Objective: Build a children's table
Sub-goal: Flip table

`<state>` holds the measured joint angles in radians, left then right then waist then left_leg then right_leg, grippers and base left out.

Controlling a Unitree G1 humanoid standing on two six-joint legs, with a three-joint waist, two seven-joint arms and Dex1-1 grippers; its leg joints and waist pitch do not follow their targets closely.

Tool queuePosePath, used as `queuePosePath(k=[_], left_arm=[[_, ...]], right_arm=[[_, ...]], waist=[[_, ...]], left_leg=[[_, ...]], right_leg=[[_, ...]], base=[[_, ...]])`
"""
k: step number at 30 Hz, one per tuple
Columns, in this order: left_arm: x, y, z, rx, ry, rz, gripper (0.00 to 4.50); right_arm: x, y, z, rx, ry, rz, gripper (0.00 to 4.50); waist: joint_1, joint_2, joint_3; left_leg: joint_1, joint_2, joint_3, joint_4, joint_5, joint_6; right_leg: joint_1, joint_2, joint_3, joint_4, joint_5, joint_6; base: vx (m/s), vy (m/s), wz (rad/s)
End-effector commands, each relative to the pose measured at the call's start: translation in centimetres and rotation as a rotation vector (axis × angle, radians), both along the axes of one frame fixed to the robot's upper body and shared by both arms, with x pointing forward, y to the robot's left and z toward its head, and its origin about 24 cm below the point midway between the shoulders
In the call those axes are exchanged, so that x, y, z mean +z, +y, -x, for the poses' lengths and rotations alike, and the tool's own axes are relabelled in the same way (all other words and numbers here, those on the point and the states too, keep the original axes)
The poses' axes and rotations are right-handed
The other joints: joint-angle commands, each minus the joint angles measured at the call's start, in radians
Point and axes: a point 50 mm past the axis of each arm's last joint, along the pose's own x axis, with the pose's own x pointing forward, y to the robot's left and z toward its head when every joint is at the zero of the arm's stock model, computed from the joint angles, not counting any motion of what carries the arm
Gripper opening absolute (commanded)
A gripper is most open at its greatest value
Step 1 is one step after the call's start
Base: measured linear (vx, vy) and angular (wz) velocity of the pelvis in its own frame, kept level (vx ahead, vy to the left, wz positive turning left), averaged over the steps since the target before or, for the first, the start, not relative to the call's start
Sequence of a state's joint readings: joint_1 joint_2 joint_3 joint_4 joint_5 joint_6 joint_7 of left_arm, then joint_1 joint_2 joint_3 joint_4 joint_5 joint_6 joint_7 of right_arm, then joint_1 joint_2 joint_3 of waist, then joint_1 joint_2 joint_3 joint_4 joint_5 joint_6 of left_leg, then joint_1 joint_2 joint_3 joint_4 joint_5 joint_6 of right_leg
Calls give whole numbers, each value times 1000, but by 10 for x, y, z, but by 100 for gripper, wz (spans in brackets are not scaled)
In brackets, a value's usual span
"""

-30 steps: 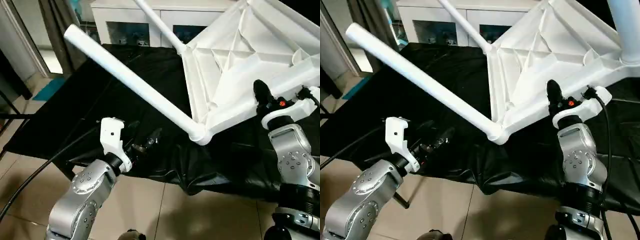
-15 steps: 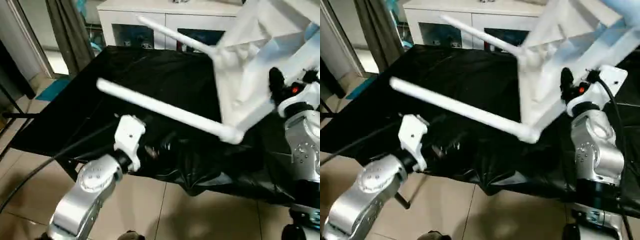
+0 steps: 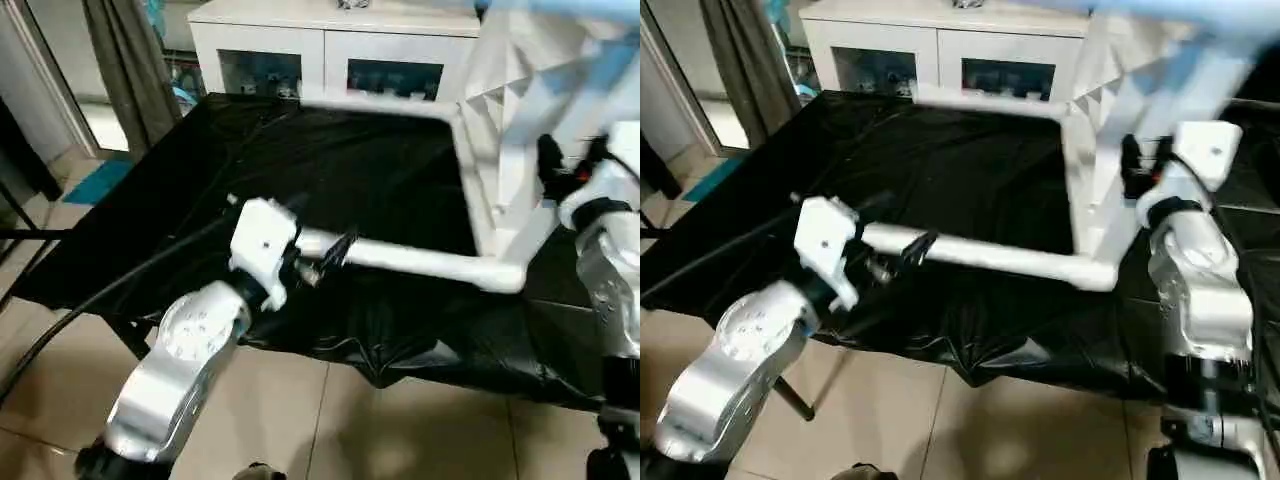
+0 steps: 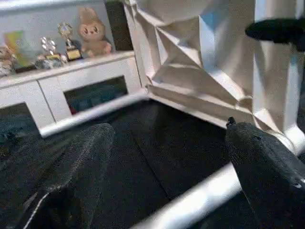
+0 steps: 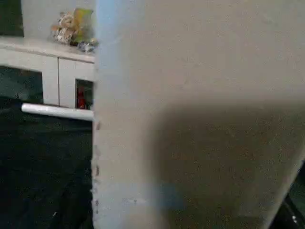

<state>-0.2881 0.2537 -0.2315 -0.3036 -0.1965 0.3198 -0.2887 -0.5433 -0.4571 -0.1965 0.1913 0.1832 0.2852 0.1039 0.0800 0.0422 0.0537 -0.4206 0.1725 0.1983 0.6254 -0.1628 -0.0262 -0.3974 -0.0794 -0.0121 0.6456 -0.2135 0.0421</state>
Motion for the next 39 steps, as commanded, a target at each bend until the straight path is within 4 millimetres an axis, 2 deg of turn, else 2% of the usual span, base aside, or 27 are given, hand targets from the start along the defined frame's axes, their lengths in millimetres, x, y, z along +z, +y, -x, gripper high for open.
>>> queuePosePath(k=[1,2,4,5,6,7,8,9,10,11,13,15,16,17,20,21,22,23,24,25,26,28,30,34,35,38,39], left_arm=[[4,2,-5,23,-20,-8,418],[4,2,-6,22,-22,-8,418],[7,1,-10,32,-26,-20,418],[10,-1,-12,17,-29,-29,418],[16,-4,-15,-9,-52,-41,418],[18,-5,-16,-16,-69,-46,418],[23,-7,-19,-16,-107,-63,418],[23,-7,-19,-16,-107,-63,418],[26,-8,-20,-18,-135,-81,418],[28,-9,-22,-20,-154,-93,418],[34,-10,-27,-5,-223,-149,418],[39,-10,-31,15,-287,-213,418],[41,-10,-33,22,-312,-233,418],[43,-10,-34,28,-327,-238,418],[51,-10,-37,48,-388,-234,418],[53,-10,-38,51,-404,-235,418],[56,-10,-38,59,-427,-238,418],[60,-10,-40,67,-469,-252,418],[61,-10,-40,69,-488,-260,418],[61,-10,-41,74,-500,-265,418],[63,-10,-43,88,-514,-271,418],[63,-10,-45,95,-530,-292,418],[62,-10,-46,100,-546,-313,418],[66,-10,-48,130,-638,-346,418],[66,-10,-48,131,-643,-345,418],[82,-11,-43,147,-777,-319,418],[86,-11,-41,151,-814,-313,418]], right_arm=[[7,2,-4,16,-19,40,199],[6,3,-5,19,-15,49,199],[4,4,-8,30,11,73,199],[0,7,-10,60,33,101,234],[-4,11,-12,94,53,128,255],[-6,11,-13,102,58,133,255],[-8,11,-14,98,68,145,269],[-8,11,-14,98,68,145,276],[-10,10,-15,83,70,156,288],[-12,9,-15,73,71,164,301],[-18,8,-14,61,68,161,301],[-25,9,-10,60,55,148,301],[-28,10,-9,60,45,148,301],[-30,11,-7,60,38,150,301],[-38,13,0,45,7,147,301],[-40,13,2,41,0,145,301],[-44,14,5,40,-8,130,301],[-49,16,11,65,-30,107,331],[-51,17,14,82,-43,99,331],[-53,18,16,86,-45,114,340],[-55,19,18,83,-48,128,350],[-59,18,22,55,-54,159,372],[-62,17,26,41,-70,177,372],[-67,14,49,-9,-203,172,372],[-67,14,49,-9,-208,173,372],[-62,19,64,17,-304,214,372],[-61,21,67,25,-324,213,372]], waist=[[-9,-34,-73],[-9,-33,-73],[-14,-50,-73],[-14,-47,-74],[-21,-55,-73],[-21,-53,-72],[-22,-57,-72],[-25,-55,-72],[-28,-59,-73],[-31,-59,-74],[-35,-65,-75],[-34,-62,-73],[-36,-63,-74],[-34,-61,-75],[-34,-64,-77],[-35,-52,-75],[-37,-56,-75],[-36,-45,-75],[-37,-50,-75],[-37,-45,-74],[-39,-49,-74],[-40,-43,-73],[-44,-45,-73],[-42,-42,-71],[-44,-44,-71],[-45,-43,-68],[-44,-40,-67]], left_leg=[[37,35,-19,-67,-192,-6],[36,36,-20,-67,-190,-2],[32,36,-19,-66,-176,8],[34,37,-19,-65,-173,13],[34,37,-17,-65,-182,15],[33,36,-18,-65,-180,15],[31,38,-21,-66,-173,11],[31,38,-20,-66,-173,9],[31,39,-20,-66,-171,8],[33,39,-21,-66,-171,6],[33,40,-20,-65,-173,8],[36,40,-19,-65,-184,13],[35,40,-20,-65,-186,11],[36,41,-20,-66,-182,9],[35,41,-20,-65,-169,17],[35,41,-20,-67,-183,13],[34,41,-21,-67,-190,11],[37,41,-23,-68,-207,7],[37,42,-23,-68,-231,4],[37,42,-25,-71,-238,1],[37,42,-25,-72,-245,-2],[37,41,-26,-73,-251,-8],[38,41,-27,-75,-281,-15],[41,42,-28,-77,-324,-21],[38,42,-30,-80,-323,-15],[37,44,-33,-82,-337,-8],[37,44,-34,-84,-342,-6]], right_leg=[[25,-37,19,-90,-178,-148],[26,-41,20,-90,-178,-148],[30,-39,19,-88,-165,-149],[28,-41,18,-86,-172,-154],[27,-40,17,-89,-186,-157],[27,-42,18,-89,-190,-158],[30,-42,17,-88,-179,-159],[28,-40,17,-88,-172,-160],[29,-40,17,-88,-163,-161],[29,-39,17,-85,-145,-163],[31,-39,17,-83,-120,-170],[27,-39,19,-88,-121,-171],[29,-40,19,-85,-118,-173],[30,-40,20,-84,-103,-177],[33,-40,18,-80,-68,-192],[31,-40,19,-83,-74,-198],[33,-39,18,-82,-77,-198],[31,-40,19,-82,-92,-198],[30,-40,20,-87,-108,-188],[31,-40,19,-86,-112,-187],[31,-39,18,-87,-117,-186],[29,-39,18,-88,-121,-188],[28,-38,18,-90,-153,-185],[20,-40,19,-97,-183,-166],[24,-39,18,-95,-177,-165],[23,-39,17,-96,-175,-165],[24,-40,17,-97,-178,-163]], base=[[0,0,0],[0,0,0],[0,0,0],[0,0,0],[0,0,0],[0,0,0],[0,0,0],[0,0,0],[0,0,0],[0,0,0],[0,0,0],[0,0,0],[0,0,0],[0,0,0],[0,0,0],[0,0,0],[0,0,0],[0,0,0],[0,0,0],[0,0,0],[0,0,0],[0,0,0],[0,0,0],[0,0,0],[0,0,0],[0,0,0],[0,0,0]])
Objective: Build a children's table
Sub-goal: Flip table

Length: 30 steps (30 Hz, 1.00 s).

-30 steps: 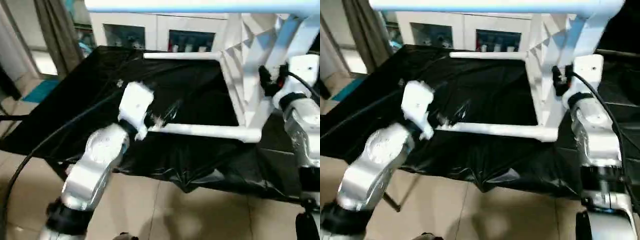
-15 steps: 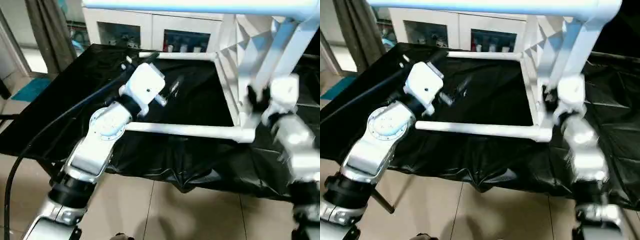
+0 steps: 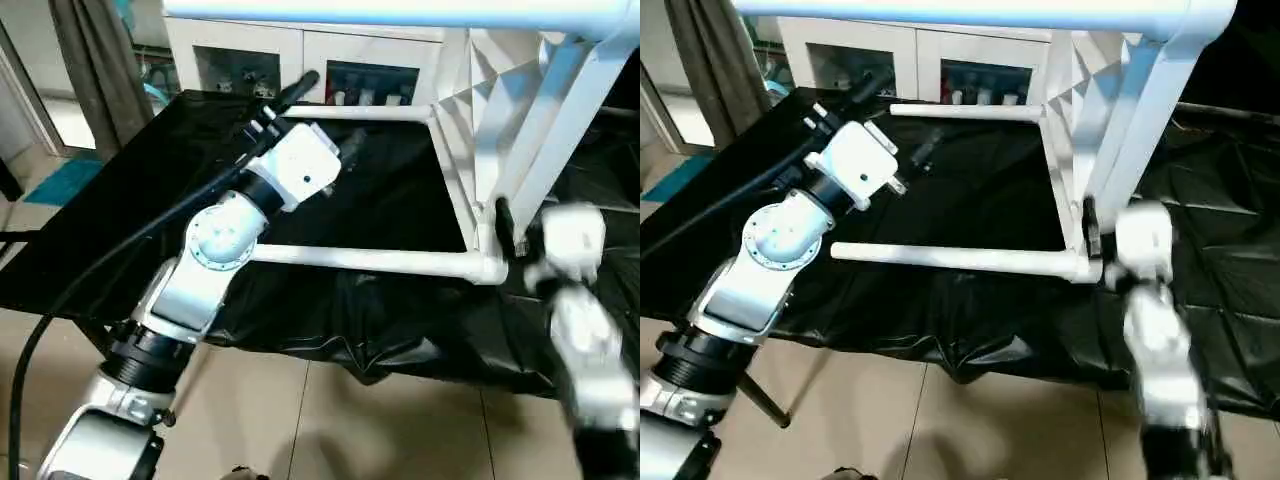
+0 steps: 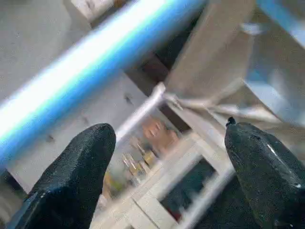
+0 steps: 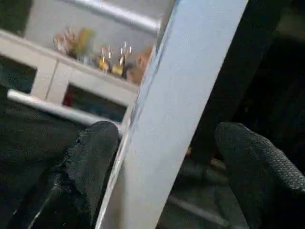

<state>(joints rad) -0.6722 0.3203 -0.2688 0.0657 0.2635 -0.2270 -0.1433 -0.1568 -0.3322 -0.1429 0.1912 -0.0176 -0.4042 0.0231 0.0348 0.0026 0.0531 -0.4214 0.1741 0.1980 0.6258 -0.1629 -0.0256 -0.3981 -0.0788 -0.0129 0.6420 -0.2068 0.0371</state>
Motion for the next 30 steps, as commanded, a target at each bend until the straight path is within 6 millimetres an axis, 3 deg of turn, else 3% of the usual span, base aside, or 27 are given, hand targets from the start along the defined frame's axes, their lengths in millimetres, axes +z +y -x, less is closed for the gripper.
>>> queuePosePath(k=[1,4,10,14,17,23,30], left_arm=[[20,1,4,1,-128,10,418],[28,1,4,20,-189,-13,418],[40,1,-6,73,-259,-104,418],[42,4,-21,147,-269,-197,418],[43,7,-32,204,-267,-257,418],[49,9,-43,255,-267,-292,418],[69,14,-52,327,-293,-248,418]], right_arm=[[15,5,5,28,-95,23,372],[17,13,5,73,-109,27,372],[19,36,0,202,-104,47,372],[25,68,-2,410,-81,21,372],[32,88,-1,542,-81,45,372],[38,97,-2,589,-99,67,372],[45,110,3,690,-95,60,372]], waist=[[0,0,-67],[-3,0,-65],[-4,1,-65],[-3,6,-68],[4,7,-72],[14,10,-75],[25,6,-73]], left_leg=[[40,44,-34,-84,-350,-4],[37,42,-35,-85,-352,4],[40,41,-36,-86,-385,-5],[40,41,-39,-87,-384,1],[37,43,-39,-84,-341,8],[39,44,-37,-84,-297,14],[41,46,-37,-85,-303,16]], right_leg=[[23,-40,19,-94,-184,-155],[25,-39,17,-93,-186,-153],[17,-40,18,-98,-247,-156],[20,-39,18,-92,-203,-168],[24,-42,20,-85,-128,-186],[26,-43,19,-79,-59,-210],[26,-47,21,-81,-76,-211]], base=[[0,0,0],[0,0,0],[0,0,0],[0,0,0],[0,0,0],[0,0,0],[0,0,0]])
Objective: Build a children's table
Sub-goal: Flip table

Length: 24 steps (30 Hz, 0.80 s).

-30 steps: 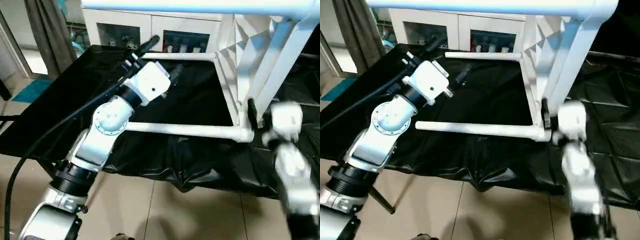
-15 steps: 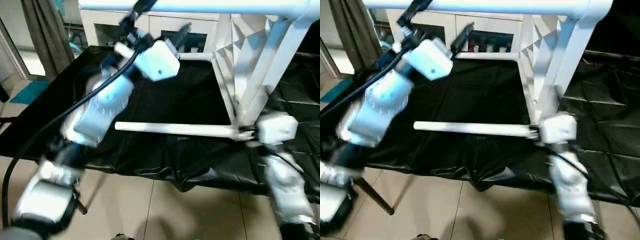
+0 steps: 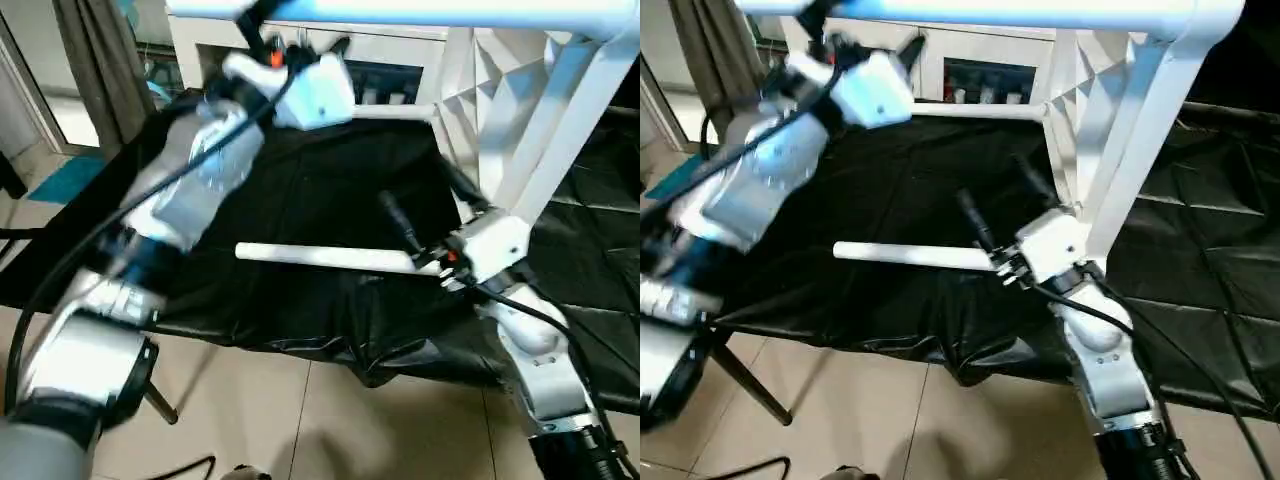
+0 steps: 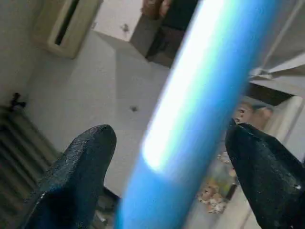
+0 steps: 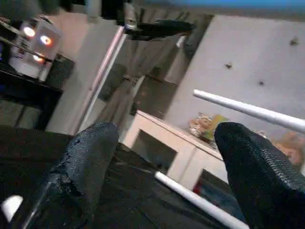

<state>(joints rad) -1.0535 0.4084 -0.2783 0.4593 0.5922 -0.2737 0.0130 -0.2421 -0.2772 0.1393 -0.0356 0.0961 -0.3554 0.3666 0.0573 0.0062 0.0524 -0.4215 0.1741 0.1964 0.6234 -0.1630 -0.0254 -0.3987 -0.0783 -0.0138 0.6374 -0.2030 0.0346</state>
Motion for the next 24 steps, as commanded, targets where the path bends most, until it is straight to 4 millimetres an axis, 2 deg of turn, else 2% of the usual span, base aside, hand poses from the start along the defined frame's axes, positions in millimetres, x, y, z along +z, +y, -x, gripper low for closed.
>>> queuePosePath(k=[1,5,10,11,15,24], left_arm=[[7,1,-2,2,-7,19,418],[8,-4,-3,-18,11,31,369],[3,-11,0,-71,59,48,337],[2,-12,0,-75,67,47,315],[-4,-10,-1,-77,96,69,286],[-3,-6,-5,-99,216,160,256]], right_arm=[[6,4,1,39,-12,2,372],[5,6,2,46,-8,6,376],[3,6,3,43,-6,30,376],[3,6,3,43,-5,29,376],[3,7,4,46,-3,25,376],[1,8,4,49,8,28,376]], waist=[[3,3,-72],[5,2,-71],[7,2,-71],[6,1,-71],[6,2,-71],[10,0,-67]], left_leg=[[41,46,-36,-82,-304,16],[41,46,-36,-84,-318,10],[39,46,-36,-85,-315,10],[39,46,-36,-85,-317,12],[39,46,-36,-86,-314,14],[41,47,-36,-90,-342,4]], right_leg=[[27,-48,21,-77,-82,-208],[25,-48,21,-80,-113,-206],[26,-49,21,-79,-108,-210],[26,-49,21,-80,-106,-208],[26,-49,21,-81,-106,-206],[21,-51,22,-85,-163,-201]], base=[[0,0,0],[0,0,0],[0,0,0],[0,0,0],[0,0,0],[0,0,0]])
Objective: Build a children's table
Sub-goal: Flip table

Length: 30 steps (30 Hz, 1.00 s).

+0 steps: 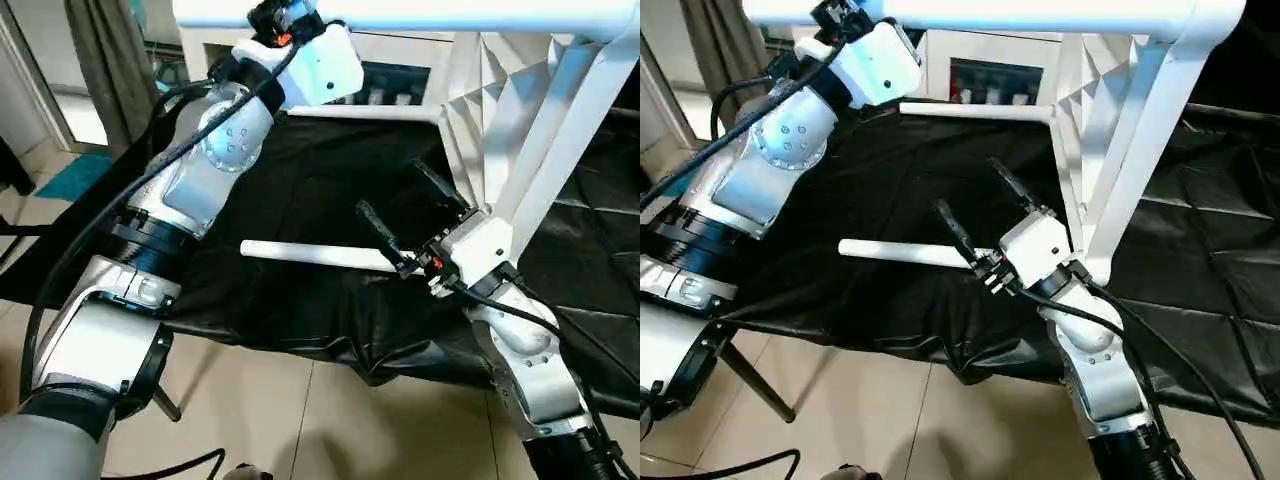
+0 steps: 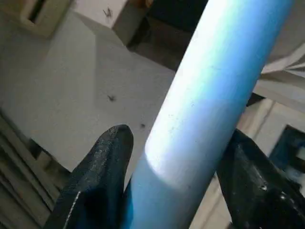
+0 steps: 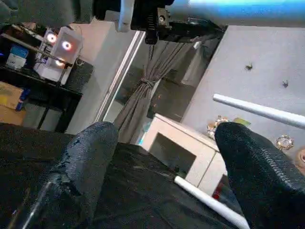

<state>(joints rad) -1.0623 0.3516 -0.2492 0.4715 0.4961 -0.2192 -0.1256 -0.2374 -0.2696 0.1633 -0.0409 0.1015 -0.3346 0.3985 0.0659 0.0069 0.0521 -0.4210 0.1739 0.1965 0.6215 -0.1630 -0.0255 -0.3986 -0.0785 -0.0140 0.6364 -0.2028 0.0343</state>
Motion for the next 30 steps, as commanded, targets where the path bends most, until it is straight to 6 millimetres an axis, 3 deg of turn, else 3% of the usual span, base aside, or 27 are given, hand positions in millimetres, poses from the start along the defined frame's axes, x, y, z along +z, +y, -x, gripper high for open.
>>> queuePosePath(k=[1,6,8,10,12,16,18,22,26,28,30], left_arm=[[-1,3,-1,-37,104,141,255],[-1,9,-5,-44,247,293,253],[1,15,-9,-30,277,361,253],[3,18,-11,-15,300,384,253],[3,19,-12,-9,316,382,253],[2,17,-12,-6,345,362,253],[1,16,-12,-12,362,360,253],[-3,14,-12,-17,401,398,253],[-4,15,-13,-11,431,470,253],[-4,16,-13,-10,434,479,253],[-3,16,-14,-14,443,505,253]], right_arm=[[5,-1,2,-5,-21,14,376],[2,-5,0,-21,4,29,376],[-6,-6,0,-22,68,45,376],[-19,-7,-1,-4,190,46,376],[-38,-13,-4,-49,370,27,376],[-75,-27,-2,-117,706,-2,409],[-84,-30,1,-125,785,-12,413],[-88,-33,5,-130,861,-72,450],[-88,-34,8,-130,883,-66,450],[-89,-34,9,-140,905,-91,450],[-92,-37,8,-183,974,-188,450]], waist=[[1,-1,-65],[7,-2,-63],[16,-4,-62],[19,-4,-61],[22,3,-60],[19,4,-60],[18,7,-58],[18,8,-58],[21,4,-57],[23,-2,-57],[24,3,-59]], left_leg=[[41,47,-35,-89,-350,2],[43,47,-33,-88,-342,6],[40,45,-32,-86,-322,21],[38,42,-31,-85,-312,32],[36,42,-34,-86,-301,39],[39,42,-36,-88,-332,19],[39,42,-37,-90,-344,6],[36,43,-37,-92,-334,2],[38,42,-33,-91,-320,7],[35,37,-31,-89,-287,29],[32,35,-32,-89,-246,53]], right_leg=[[19,-50,23,-87,-174,-198],[18,-52,25,-89,-199,-197],[19,-54,25,-91,-215,-190],[20,-53,25,-94,-237,-181],[20,-54,24,-97,-266,-175],[14,-54,23,-103,-324,-171],[14,-55,24,-106,-339,-162],[12,-58,23,-108,-353,-148],[9,-59,23,-111,-351,-143],[13,-61,23,-112,-340,-141],[14,-65,22,-112,-330,-153]], base=[[0,0,0],[0,0,0],[0,0,0],[0,0,0],[0,0,0],[0,0,0],[0,0,0],[0,0,0],[0,0,0],[0,0,0],[0,0,0]])
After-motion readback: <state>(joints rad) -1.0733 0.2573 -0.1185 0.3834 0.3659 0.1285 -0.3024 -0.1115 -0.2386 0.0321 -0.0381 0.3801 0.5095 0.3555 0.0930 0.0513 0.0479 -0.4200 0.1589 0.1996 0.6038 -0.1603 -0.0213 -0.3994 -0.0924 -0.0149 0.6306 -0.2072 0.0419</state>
